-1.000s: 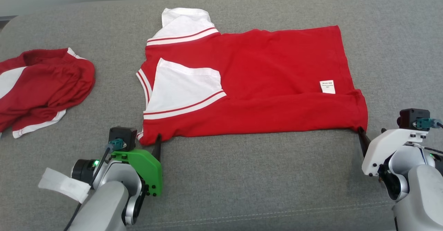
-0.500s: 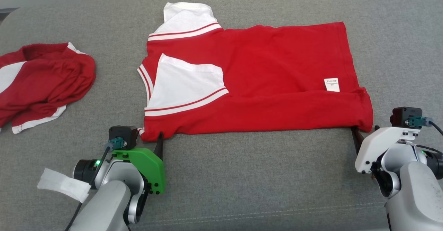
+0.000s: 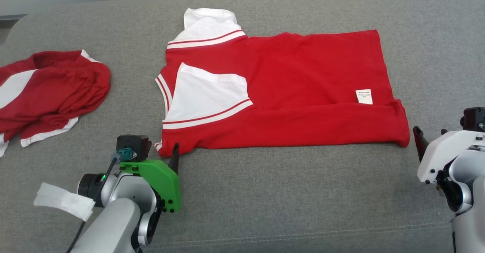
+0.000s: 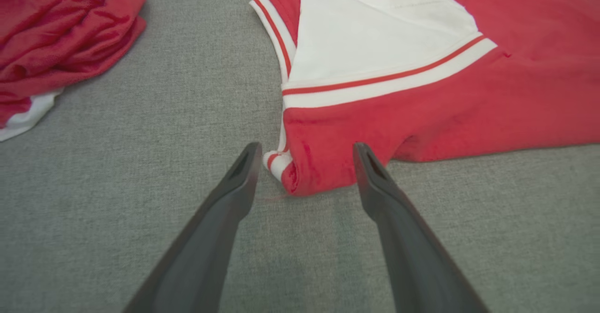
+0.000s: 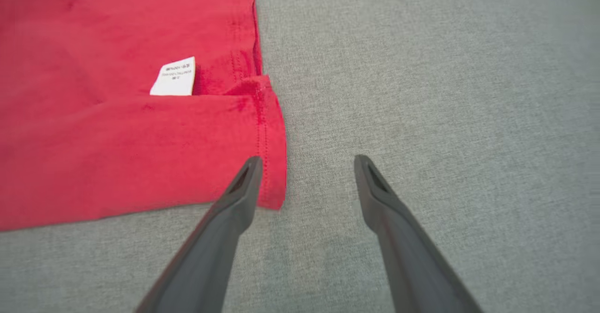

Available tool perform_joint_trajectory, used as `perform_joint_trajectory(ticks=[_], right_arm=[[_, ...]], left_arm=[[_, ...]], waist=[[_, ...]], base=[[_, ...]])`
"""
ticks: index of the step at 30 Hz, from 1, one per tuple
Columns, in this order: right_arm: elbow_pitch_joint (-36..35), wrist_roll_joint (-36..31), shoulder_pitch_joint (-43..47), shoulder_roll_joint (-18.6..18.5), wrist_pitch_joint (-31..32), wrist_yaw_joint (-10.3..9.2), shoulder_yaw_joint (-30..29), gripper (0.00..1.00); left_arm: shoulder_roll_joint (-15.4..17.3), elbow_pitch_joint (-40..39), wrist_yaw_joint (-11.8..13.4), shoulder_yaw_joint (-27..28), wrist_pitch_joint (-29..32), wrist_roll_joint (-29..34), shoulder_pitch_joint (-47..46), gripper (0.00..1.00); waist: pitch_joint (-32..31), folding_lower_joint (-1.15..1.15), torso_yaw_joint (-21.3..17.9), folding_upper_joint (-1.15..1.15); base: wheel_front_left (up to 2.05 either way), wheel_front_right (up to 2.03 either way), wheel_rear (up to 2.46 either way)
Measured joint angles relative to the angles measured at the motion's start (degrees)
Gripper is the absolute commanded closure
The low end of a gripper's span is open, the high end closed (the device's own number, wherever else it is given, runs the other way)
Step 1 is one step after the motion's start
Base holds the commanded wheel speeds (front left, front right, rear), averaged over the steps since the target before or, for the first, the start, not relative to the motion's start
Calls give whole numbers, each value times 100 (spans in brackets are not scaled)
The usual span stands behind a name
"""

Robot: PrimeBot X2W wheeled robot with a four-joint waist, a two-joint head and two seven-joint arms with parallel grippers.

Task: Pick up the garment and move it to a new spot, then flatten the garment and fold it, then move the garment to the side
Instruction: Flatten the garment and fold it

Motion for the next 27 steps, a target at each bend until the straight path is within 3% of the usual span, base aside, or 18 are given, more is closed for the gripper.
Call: perform_joint_trajectory(ticks=[9,20,27], right_arm=[[-557,-16,117,163,269,0,-166,0],[149,-100,-231,324,92,0,-4,0],[485,-133,-397,335,-36,0,-7,0]], left_arm=[[45,-175,114,48,71,-55,54,0],[-93,211,30,22,57,-79,-325,0],[-175,367,134,-12,361,-141,-420,0]], waist=[[100,0,17,0],[483,0,35,0],[571,0,58,0]], base=[[0,0,0],[0,0,0],[0,0,0]])
